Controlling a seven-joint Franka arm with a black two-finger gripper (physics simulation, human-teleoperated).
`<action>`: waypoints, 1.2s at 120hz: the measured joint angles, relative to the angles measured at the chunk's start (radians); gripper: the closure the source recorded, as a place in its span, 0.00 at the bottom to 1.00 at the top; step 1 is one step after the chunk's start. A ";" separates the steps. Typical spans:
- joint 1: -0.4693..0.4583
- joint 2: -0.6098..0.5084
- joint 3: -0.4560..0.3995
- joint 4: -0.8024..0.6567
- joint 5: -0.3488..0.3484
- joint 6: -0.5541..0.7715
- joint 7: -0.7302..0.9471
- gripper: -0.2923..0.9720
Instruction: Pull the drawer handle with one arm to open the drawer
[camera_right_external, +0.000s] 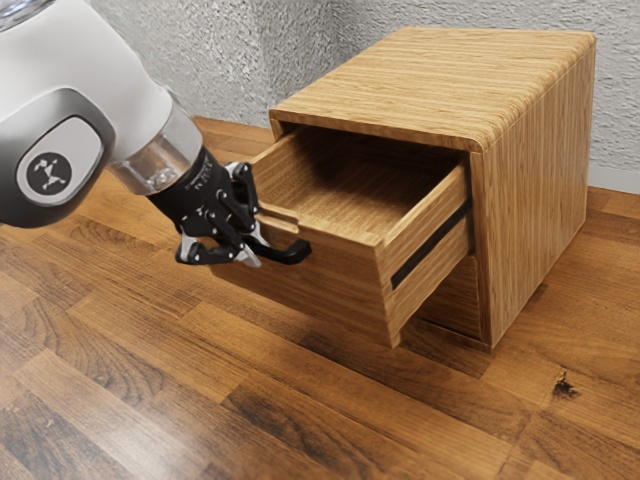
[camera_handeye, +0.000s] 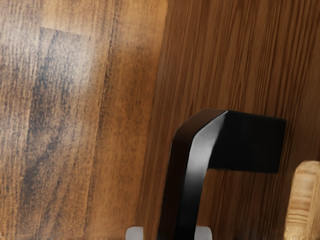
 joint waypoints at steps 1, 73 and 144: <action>0.000 -0.005 -0.001 -0.004 0.000 0.000 -0.001 0.83; 0.048 -0.213 -0.065 -0.173 0.001 -0.017 -0.040 0.85; 0.066 -0.285 -0.104 -0.195 0.004 -0.029 -0.054 0.69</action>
